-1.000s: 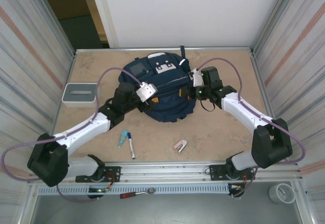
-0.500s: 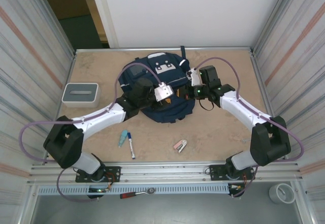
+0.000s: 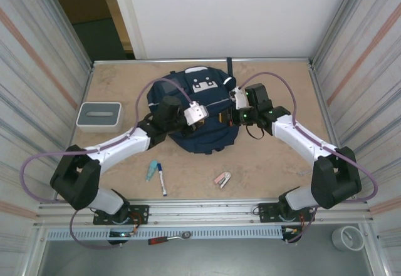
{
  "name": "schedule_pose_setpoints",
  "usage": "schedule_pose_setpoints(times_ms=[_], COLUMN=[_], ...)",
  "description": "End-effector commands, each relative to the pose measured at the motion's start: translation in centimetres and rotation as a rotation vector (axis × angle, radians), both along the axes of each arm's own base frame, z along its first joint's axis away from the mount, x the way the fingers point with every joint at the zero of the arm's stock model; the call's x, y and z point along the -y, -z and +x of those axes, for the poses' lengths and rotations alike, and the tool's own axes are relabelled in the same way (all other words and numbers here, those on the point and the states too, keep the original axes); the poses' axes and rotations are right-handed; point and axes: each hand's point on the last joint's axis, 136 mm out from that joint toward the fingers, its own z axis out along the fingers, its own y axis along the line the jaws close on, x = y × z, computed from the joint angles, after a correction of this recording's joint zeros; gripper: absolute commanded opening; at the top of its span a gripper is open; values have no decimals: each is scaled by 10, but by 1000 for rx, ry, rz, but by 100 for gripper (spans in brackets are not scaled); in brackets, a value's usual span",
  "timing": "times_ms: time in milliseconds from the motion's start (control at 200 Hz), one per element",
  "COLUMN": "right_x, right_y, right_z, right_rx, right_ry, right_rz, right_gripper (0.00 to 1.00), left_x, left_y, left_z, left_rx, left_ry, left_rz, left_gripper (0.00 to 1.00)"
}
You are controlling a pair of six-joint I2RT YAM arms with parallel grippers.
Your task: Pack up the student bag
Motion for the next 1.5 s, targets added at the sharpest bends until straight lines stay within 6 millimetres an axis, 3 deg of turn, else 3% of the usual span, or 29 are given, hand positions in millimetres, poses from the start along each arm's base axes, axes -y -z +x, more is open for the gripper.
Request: schedule_pose_setpoints(times_ms=[0,115,225,271,381,461,716,877,1047,1187,1368,1493], right_x=[32,36,17,8,-7,-15,-39,-49,-38,-8,30,29], right_y=[6,9,-2,-7,-20,-29,-52,-58,-46,-20,10,7], right_z=[20,27,25,23,16,11,-8,-15,-13,8,44,58], right_rx=[-11,-28,-14,-2,22,35,81,92,88,36,-33,-51], right_ry=[106,123,72,47,5,-13,-78,-103,-66,59,183,188], right_rz=[-86,-99,-41,-28,7,38,98,108,64,-12,-90,-45], right_gripper=[0,0,0,0,0,0,0,0,0,0,0,0], left_x=[-28,-51,-59,-57,-50,-41,-7,2,-1,-5,-26,-38], left_y=[-22,-18,-18,-19,-23,-26,-27,-14,-17,-33,-59,-64], left_z=[8,11,9,8,1,-7,-18,-11,-6,-14,-21,-19], left_rx=[20,9,-2,-8,-14,19,50,39,61,53,42,30], left_ry=[-80,-141,-164,-155,-135,-108,-20,-11,-21,6,18,5], left_rz=[-78,-93,-109,-112,-102,-69,25,53,45,-26,-193,-241], left_gripper=[6,7,15,22,50,61,68,62,30,8,3,3])
